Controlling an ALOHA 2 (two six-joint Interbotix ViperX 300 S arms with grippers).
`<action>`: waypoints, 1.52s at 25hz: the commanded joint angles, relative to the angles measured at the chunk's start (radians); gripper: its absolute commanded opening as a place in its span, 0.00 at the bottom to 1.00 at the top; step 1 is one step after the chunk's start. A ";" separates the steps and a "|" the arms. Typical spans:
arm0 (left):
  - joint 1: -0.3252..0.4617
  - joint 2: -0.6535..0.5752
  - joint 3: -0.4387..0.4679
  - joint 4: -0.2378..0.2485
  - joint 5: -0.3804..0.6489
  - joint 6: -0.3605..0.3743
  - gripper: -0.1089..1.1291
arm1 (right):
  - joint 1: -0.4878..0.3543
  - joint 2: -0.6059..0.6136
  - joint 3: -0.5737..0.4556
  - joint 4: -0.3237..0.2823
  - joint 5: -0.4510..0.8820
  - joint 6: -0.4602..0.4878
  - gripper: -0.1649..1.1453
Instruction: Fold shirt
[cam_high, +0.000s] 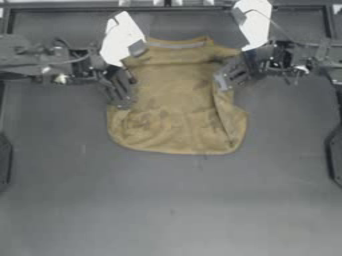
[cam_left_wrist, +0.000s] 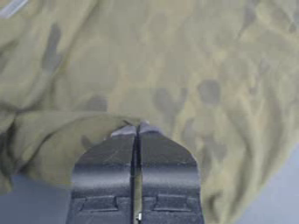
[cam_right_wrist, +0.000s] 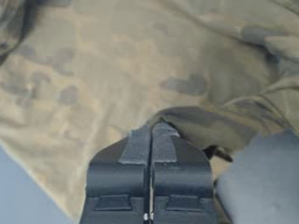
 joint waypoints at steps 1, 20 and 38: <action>-0.002 0.015 -0.041 -0.002 -0.048 0.003 0.11 | 0.003 -0.006 -0.002 -0.005 -0.052 0.000 0.18; -0.032 0.166 -0.110 -0.003 -0.184 0.003 0.15 | 0.008 0.126 0.017 0.017 -0.201 -0.003 0.18; -0.028 0.084 -0.106 -0.005 -0.176 0.028 0.87 | 0.008 0.048 0.041 -0.034 -0.262 -0.015 0.84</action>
